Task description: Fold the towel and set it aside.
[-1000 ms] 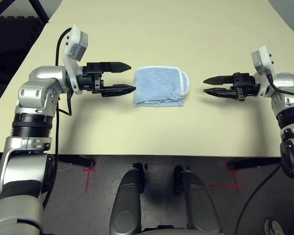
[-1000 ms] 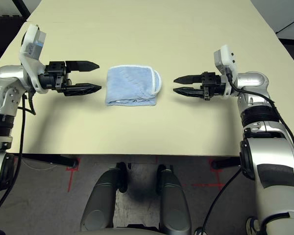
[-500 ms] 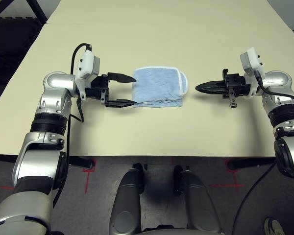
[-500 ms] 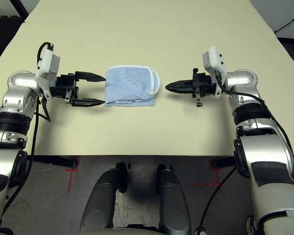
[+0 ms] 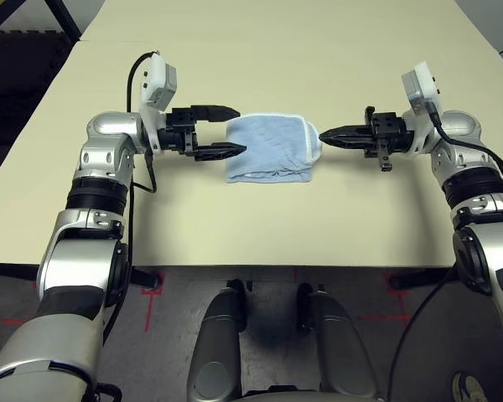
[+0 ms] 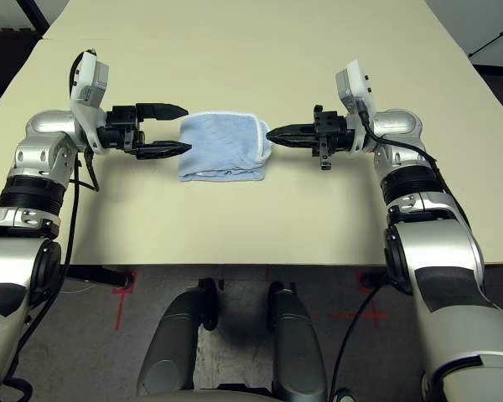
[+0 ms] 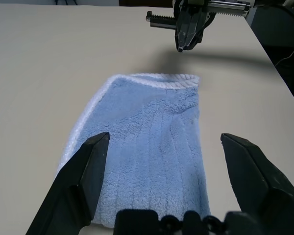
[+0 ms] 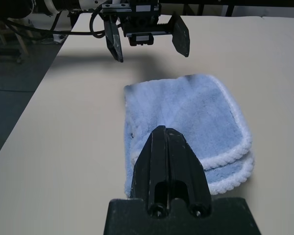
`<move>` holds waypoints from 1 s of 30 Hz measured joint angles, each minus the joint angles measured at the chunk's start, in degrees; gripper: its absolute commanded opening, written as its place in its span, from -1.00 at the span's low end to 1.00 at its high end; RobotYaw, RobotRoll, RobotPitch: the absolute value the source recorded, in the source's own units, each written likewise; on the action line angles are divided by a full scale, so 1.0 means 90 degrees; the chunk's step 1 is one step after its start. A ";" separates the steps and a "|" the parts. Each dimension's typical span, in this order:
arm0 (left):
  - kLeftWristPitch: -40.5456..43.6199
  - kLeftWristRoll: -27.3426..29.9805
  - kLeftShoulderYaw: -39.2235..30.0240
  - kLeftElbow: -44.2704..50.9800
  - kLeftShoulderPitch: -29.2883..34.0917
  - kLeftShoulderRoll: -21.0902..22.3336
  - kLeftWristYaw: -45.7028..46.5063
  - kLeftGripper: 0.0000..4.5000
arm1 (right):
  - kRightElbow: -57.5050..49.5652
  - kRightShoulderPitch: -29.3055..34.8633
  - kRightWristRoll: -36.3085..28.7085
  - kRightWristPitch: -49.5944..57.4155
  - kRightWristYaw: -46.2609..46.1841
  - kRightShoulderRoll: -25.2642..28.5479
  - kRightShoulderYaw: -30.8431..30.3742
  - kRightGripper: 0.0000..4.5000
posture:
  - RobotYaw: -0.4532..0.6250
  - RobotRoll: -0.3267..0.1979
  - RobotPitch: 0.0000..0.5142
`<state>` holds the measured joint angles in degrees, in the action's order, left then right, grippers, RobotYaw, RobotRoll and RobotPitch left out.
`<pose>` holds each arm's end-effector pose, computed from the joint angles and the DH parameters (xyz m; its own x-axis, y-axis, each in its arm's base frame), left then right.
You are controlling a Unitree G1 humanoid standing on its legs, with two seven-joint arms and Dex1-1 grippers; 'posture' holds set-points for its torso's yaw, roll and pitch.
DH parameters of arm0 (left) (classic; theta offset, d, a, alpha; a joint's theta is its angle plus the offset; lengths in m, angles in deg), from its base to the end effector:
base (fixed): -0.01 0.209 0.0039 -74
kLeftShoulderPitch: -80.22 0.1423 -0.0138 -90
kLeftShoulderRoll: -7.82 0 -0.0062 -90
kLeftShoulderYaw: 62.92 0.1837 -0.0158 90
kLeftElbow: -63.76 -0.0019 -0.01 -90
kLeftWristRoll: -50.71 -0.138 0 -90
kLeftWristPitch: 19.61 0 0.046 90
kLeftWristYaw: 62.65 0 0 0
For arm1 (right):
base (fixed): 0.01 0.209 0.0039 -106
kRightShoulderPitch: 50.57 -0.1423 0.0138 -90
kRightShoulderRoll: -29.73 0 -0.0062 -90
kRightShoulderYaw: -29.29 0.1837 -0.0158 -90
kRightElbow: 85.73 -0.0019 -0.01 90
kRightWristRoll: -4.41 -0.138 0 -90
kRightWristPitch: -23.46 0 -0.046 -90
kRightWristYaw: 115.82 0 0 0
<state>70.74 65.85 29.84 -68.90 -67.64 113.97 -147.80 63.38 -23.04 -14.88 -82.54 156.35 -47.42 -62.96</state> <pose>0.3490 0.2351 0.2279 0.2220 -0.9575 -0.1844 0.9365 0.1568 0.3136 0.3591 -0.2331 0.2137 0.1203 0.9885 -0.0921 -0.9232 0.0773 -0.3763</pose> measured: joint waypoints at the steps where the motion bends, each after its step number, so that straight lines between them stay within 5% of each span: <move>1: 0.0000 -0.0015 0.0012 0.0004 0.0013 -0.0001 -0.0008 1.00 | 0.0000 0.0000 0.0001 -0.0003 0.0000 0.0001 -0.0008 -1.00 | -0.18 0.25 -0.10; 30: 0.0022 0.0070 -0.0057 0.0632 0.0333 -0.0013 -0.0159 1.00 | -0.0073 0.0108 -0.0019 -0.0065 0.0000 0.0180 -0.0168 -1.00 | -0.20 0.25 -0.15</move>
<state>70.94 66.48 29.33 -63.21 -64.64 113.85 -149.23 62.73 -22.07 -15.05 -83.12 156.35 -45.81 -64.48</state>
